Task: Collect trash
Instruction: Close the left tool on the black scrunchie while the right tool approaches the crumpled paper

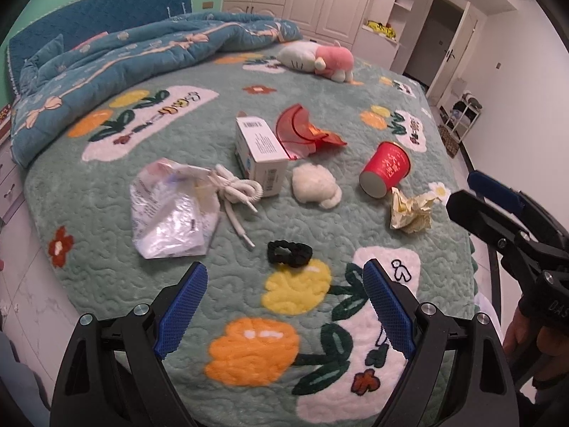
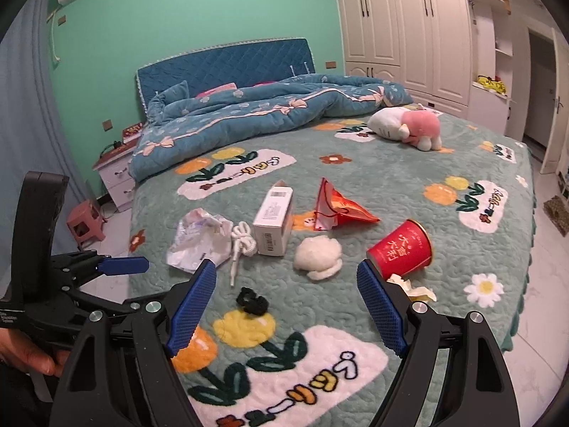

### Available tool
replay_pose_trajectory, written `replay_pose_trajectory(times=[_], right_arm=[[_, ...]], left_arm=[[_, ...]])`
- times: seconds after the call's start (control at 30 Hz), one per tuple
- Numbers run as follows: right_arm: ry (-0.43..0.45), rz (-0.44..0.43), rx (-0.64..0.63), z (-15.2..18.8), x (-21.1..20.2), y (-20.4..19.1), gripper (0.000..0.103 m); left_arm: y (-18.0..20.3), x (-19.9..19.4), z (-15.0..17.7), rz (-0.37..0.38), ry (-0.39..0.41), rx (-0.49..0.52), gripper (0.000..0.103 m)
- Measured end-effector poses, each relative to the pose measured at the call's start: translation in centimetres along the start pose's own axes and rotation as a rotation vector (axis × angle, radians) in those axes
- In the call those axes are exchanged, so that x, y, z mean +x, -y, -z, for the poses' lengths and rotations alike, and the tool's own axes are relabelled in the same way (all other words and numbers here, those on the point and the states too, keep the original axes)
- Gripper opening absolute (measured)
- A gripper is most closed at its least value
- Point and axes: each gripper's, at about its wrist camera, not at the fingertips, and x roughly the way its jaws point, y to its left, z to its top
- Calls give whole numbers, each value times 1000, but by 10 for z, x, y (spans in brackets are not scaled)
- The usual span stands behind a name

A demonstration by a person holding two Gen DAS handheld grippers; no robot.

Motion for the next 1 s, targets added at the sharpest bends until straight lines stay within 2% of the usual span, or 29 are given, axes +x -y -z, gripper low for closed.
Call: replay_pose_trajectory(times=[0.4, 0.8, 0.9, 1.0], right_arm=[[-49, 30, 34, 7, 16, 29, 81], [-92, 0, 66, 13, 40, 42, 81], [-91, -5, 77, 13, 44, 45, 81], [-93, -8, 88, 14, 46, 48, 81]], left_arm=[[23, 57, -6, 1, -92, 48, 88], [6, 106, -11, -26, -170, -17, 88], [5, 114, -12, -4, -186, -29, 73], [4, 125, -10, -9, -206, -34, 72]])
